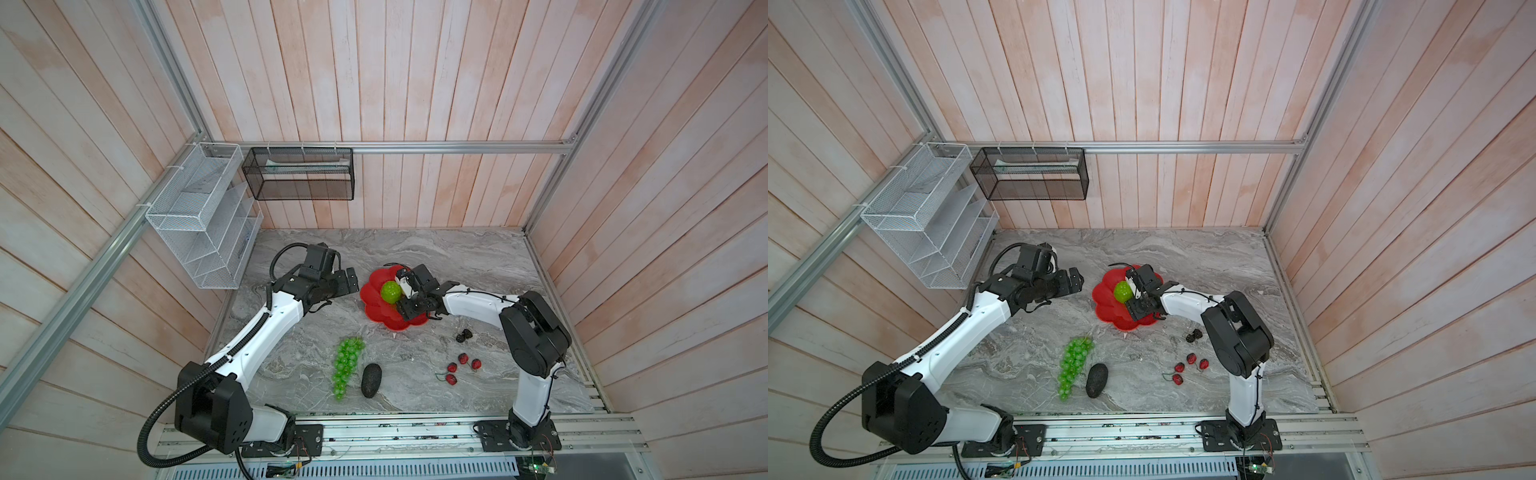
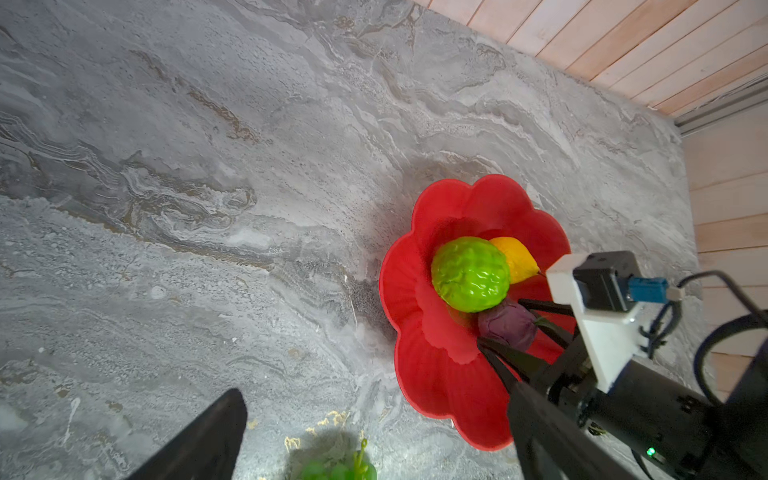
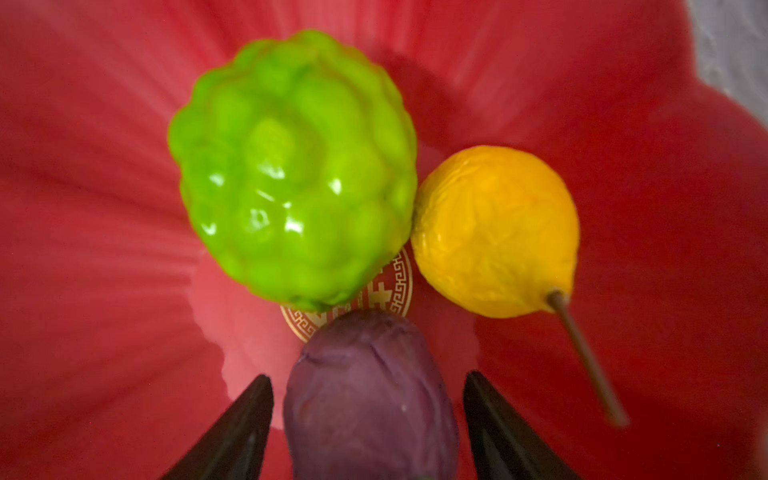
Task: Place and organize the fake fruits in the fruit bowl
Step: 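Release the purple fruit into the bowl while the left gripper reaches for the dark fruit, then grasp the dark avocado-like fruit with the left gripper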
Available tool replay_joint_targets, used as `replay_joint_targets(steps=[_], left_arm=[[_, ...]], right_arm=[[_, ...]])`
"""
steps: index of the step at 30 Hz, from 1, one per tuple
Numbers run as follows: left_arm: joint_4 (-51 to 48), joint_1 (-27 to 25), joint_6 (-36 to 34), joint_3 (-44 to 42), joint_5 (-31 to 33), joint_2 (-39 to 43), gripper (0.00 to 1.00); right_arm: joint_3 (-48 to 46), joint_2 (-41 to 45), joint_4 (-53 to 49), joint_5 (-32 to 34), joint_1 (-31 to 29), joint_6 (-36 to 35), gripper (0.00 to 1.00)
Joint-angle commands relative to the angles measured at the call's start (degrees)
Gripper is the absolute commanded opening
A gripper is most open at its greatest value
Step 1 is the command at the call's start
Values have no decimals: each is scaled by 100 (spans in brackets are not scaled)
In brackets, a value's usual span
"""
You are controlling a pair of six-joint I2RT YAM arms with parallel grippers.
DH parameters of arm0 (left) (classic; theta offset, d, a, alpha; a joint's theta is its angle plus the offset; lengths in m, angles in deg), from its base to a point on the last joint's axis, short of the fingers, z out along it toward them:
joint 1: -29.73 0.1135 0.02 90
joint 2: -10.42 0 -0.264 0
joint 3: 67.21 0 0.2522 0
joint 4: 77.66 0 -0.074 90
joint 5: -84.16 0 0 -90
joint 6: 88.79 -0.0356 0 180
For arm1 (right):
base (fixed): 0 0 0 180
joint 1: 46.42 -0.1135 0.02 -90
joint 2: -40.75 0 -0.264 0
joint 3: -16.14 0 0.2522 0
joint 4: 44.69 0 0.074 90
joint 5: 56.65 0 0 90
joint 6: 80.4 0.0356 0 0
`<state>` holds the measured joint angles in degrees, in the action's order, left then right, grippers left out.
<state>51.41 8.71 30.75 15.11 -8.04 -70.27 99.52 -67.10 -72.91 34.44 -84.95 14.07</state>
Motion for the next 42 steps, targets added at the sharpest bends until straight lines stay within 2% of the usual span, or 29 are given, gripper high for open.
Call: replay_joint_targets(steps=[1,5,9,14,19,26,30,35,42], left_arm=[[-538,10,-71,57,-326,-110,100],[-904,-116,-136,20,-630,-118,100],[-1245,-576,-140,-55,-580,45,100],[-1515,-1445,75,-302,-615,252,97],[-1890,-2574,500,-529,-462,236,95],[-2159,-3555,1297,-738,-342,1,88],[-1964,-3783,1475,-988,-464,-267,86],[-1996,-3801,1519,-996,-109,-667,86],[-1785,-3796,1496,-1013,-79,-1203,84]], right_arm=[[-24,509,-96,75,18,-37,75],[-8,877,-310,-56,-44,-14,75],[-247,1389,-295,-337,-153,99,75],[-502,1942,-242,-285,-252,340,74],[-970,2446,162,122,-250,570,74],[-1418,2768,636,312,-217,800,74],[-1545,2826,756,328,-189,878,74],[-1646,2957,862,344,-191,879,74],[-1828,2955,909,443,-81,878,74]])
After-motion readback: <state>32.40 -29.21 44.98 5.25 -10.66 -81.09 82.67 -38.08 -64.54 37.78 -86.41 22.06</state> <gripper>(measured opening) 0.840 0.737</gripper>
